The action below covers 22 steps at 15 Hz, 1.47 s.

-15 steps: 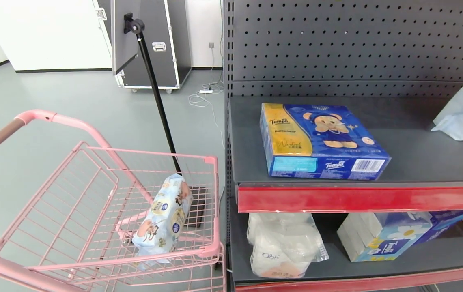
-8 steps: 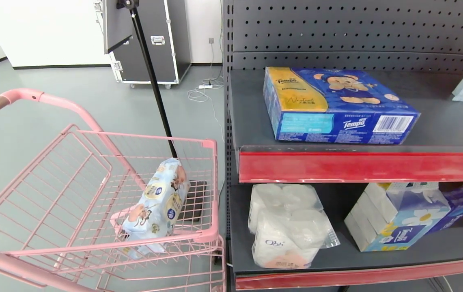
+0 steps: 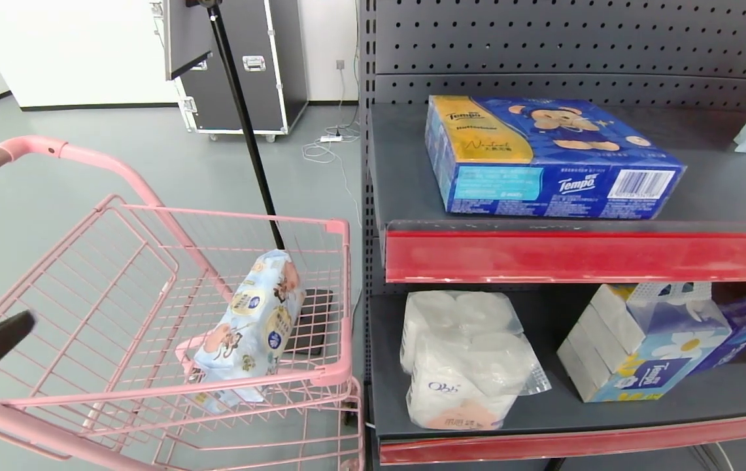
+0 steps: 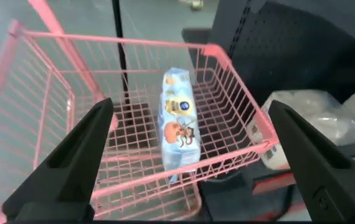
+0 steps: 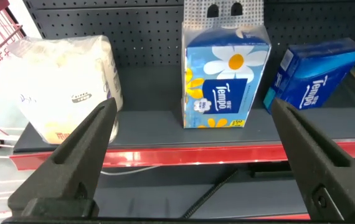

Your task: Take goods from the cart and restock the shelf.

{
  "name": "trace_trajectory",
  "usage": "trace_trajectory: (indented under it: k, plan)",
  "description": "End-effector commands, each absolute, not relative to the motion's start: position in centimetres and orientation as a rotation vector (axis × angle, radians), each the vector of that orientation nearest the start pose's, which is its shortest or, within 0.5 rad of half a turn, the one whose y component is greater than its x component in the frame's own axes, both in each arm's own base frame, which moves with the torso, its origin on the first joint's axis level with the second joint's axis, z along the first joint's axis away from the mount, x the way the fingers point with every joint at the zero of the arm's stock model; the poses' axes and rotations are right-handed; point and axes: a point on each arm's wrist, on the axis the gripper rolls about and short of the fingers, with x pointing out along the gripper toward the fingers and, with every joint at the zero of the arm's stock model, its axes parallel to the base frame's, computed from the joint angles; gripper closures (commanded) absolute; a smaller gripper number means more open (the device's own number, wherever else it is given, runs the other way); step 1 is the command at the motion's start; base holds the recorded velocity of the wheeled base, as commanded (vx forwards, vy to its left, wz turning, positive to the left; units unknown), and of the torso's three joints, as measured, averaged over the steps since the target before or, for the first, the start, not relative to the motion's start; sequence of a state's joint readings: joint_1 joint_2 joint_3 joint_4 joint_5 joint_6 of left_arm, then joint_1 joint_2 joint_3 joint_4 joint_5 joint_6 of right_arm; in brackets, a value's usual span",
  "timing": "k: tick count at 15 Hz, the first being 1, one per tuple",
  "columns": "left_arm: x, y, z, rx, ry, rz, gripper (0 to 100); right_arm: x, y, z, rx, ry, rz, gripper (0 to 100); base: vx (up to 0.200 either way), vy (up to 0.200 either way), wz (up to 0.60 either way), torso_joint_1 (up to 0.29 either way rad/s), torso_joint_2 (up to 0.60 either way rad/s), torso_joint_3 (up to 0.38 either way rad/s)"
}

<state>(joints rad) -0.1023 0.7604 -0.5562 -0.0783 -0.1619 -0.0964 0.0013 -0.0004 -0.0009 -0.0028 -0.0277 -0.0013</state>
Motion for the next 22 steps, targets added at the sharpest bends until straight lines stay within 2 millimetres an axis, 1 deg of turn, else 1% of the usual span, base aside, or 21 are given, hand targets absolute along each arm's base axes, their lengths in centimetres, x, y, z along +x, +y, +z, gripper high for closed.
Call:
trace_trajectory:
  k: [1,2,4,5,6,8,12,15,16,17,20,22]
  plan:
    - [20.2,-5.1,20.4,-0.061,0.523,-0.383,0,-2.3,-0.1,7.6,-0.001,-0.003,-0.026,0,0.0,0.0,0.0,0.0,0.0,0.0]
    - [21.4,-5.9,18.8,-0.048,0.603,-0.394,0,-2.3,-0.1,7.6,-0.001,-0.003,-0.026,0,0.0,0.0,0.0,0.0,0.0,0.0]
    - [23.6,-7.1,16.0,0.0,0.716,-0.352,0,-2.3,-0.1,7.6,-0.001,-0.003,-0.026,0,0.0,0.0,0.0,0.0,0.0,0.0]
    - [24.6,-7.3,14.9,0.017,0.756,-0.338,0,-2.3,-0.1,7.6,-0.001,-0.005,-0.026,0,0.0,0.0,0.0,0.0,0.0,0.0]
    - [25.4,-7.6,14.2,0.021,0.779,-0.332,0,-2.3,-0.1,7.6,-0.001,-0.003,-0.026,0,0.0,0.0,0.0,0.0,0.0,0.0]
    - [26.5,-7.8,13.3,0.023,0.811,-0.324,0,-2.3,-0.1,7.6,-0.001,-0.003,-0.026,0,0.0,0.0,0.0,0.0,0.0,0.0]
    - [27.1,-7.9,11.6,0.04,0.866,-0.296,0,-2.3,-0.1,7.6,-0.001,-0.003,-0.026,0,0.0,0.0,0.0,0.0,0.0,0.0]
    - [28.3,-8.3,10.1,0.042,0.885,-0.296,0,-2.3,-0.1,7.6,-0.001,-0.003,-0.026,0,0.0,0.0,0.0,0.0,0.0,0.0]
    - [29.4,-8.6,9.1,0.042,0.875,-0.294,0,-2.3,-0.1,7.6,-0.001,-0.003,-0.026,0,0.0,0.0,0.0,0.0,0.0,0.0]
    - [30.1,-8.9,8.5,0.036,0.85,-0.297,0,-2.3,-0.1,7.6,-0.001,-0.003,-0.026,0,0.0,0.0,0.0,0.0,0.0,0.0]
    - [32.1,-9.5,7.5,0.032,0.8,-0.303,0,-2.3,-0.1,7.6,-0.001,-0.003,-0.026,0,0.0,0.0,0.0,0.0,0.0,0.0]
    - [32.3,-9.7,6.8,0.038,0.817,-0.306,0,-2.3,-0.1,7.6,-0.001,-0.003,-0.026,0,0.0,0.0,0.0,0.0,0.0,0.0]
